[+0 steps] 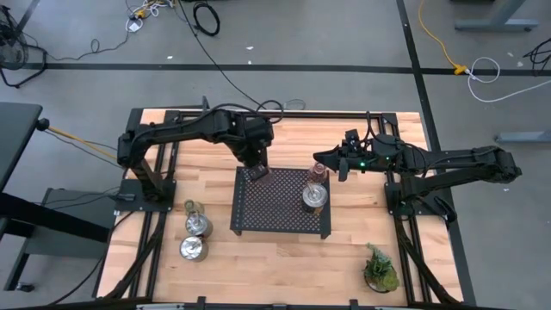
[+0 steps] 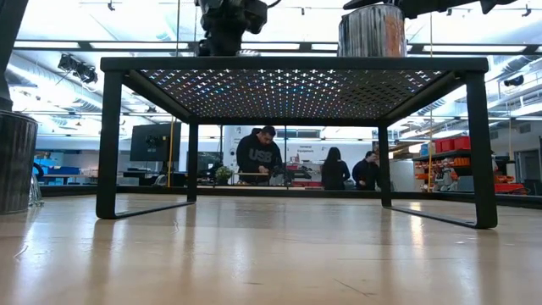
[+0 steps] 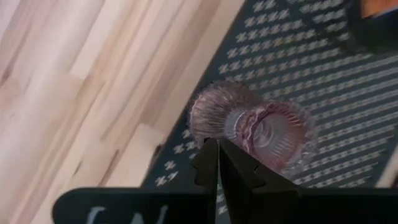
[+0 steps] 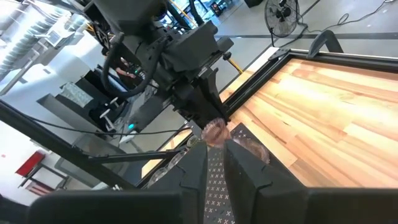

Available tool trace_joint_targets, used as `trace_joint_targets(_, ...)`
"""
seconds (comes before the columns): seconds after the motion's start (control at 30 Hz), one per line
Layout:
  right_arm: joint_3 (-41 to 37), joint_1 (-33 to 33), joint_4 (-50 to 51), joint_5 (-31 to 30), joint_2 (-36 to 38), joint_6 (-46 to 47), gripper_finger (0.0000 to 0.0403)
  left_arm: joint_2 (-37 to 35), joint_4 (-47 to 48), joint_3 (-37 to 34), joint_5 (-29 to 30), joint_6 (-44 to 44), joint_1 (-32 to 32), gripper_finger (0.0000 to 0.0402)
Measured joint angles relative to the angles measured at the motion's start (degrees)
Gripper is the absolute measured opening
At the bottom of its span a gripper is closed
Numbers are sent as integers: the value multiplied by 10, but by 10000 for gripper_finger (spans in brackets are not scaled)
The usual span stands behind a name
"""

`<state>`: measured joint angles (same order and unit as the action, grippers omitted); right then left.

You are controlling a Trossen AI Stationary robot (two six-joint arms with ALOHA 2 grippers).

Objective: Pick & Place candle stick holders
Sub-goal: Put the pink candle holder on the shelf

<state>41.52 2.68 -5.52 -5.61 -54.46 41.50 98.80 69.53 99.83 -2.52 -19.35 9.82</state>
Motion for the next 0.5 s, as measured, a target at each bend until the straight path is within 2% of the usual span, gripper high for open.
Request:
trace_joint_targets(0.33,0,0,-1,0,0,0,52,0,-100,0,-14,-25,-10,16)
trace_joint_targets(0.5,0,0,-1,0,0,1,52,-2,-25,0,-15,-25,-11,16)
